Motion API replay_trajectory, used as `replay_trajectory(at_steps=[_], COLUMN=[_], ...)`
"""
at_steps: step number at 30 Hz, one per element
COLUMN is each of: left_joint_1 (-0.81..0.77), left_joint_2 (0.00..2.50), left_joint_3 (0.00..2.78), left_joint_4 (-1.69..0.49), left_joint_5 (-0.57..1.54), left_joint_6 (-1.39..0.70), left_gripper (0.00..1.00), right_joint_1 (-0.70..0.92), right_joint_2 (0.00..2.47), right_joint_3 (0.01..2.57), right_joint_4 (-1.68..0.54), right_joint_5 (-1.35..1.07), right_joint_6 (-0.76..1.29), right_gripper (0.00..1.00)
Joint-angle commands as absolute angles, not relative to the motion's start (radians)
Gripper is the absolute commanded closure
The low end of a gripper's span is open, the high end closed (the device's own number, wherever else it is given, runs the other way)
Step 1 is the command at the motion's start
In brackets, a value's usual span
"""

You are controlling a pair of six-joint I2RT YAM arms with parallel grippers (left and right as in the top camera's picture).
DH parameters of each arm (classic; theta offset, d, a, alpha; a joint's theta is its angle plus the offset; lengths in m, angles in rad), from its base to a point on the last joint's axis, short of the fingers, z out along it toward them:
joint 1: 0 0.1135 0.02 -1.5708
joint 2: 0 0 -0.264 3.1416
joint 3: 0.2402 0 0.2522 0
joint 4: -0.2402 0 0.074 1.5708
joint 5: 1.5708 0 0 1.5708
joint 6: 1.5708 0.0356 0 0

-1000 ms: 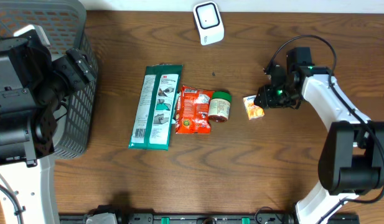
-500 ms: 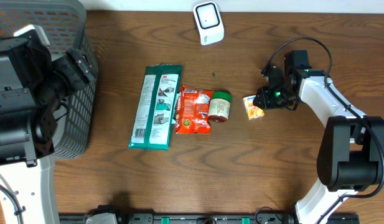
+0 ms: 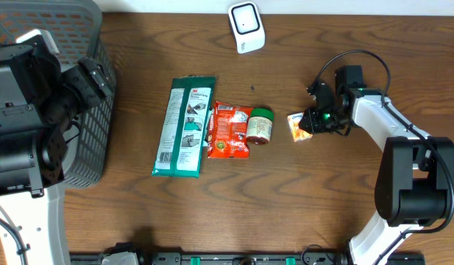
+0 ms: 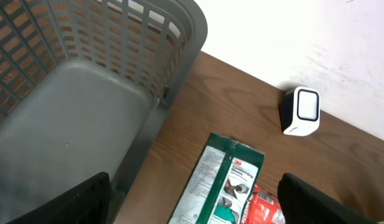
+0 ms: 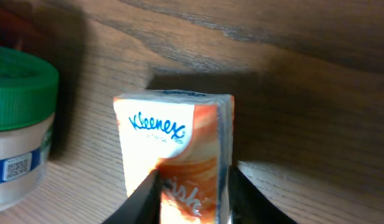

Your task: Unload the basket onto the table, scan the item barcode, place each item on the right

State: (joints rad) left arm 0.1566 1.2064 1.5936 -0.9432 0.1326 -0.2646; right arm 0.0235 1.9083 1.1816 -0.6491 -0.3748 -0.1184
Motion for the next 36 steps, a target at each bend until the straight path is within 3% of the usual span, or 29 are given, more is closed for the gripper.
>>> replay_trajectory(at_steps=[1, 15, 16, 17, 22, 26, 36], left_joint_1=[0.161, 0.161, 0.161, 0.161, 0.161, 0.161, 0.16], left_joint_2=[1.208, 1.208, 1.208, 1.208, 1.208, 1.208, 1.208], left_joint_3=[1.594, 1.594, 1.594, 1.594, 1.594, 1.594, 1.594], left_joint_4=[-0.945, -0.945, -0.945, -0.945, -0.945, -0.945, -0.945], left_joint_5=[0.139, 0.139, 0.139, 0.139, 0.139, 0.139, 0.139], left_joint_6=[-0.256, -0.256, -0.256, -0.256, -0.256, -0.256, -0.256], left_gripper=[0.15, 0.15, 0.15, 0.15, 0.15, 0.15, 0.15], right_joint_1=[0.017, 0.003, 0.003, 0.004, 0.0, 0.003, 0.12], right_joint_2=[1.916, 1.916, 1.916, 1.916, 1.88, 1.805, 1.701], right_joint_3=[1.169, 1.111, 1.111, 1.111, 1.134, 1.226, 1.688], right_joint_4=[-0.648, -0.59, -0.591, -0.592, -0.596, -0.67, -1.085], right_joint_5=[-0.402, -0.4, -0.405, -0.411, -0.507, -0.479, -0.061], right_joint_6=[-0.128, -0.129, -0.128, -0.128, -0.118, -0.093, 0.13], right_gripper=[0.77, 0.75, 0.79, 0.98, 0.99, 0.99, 0.99])
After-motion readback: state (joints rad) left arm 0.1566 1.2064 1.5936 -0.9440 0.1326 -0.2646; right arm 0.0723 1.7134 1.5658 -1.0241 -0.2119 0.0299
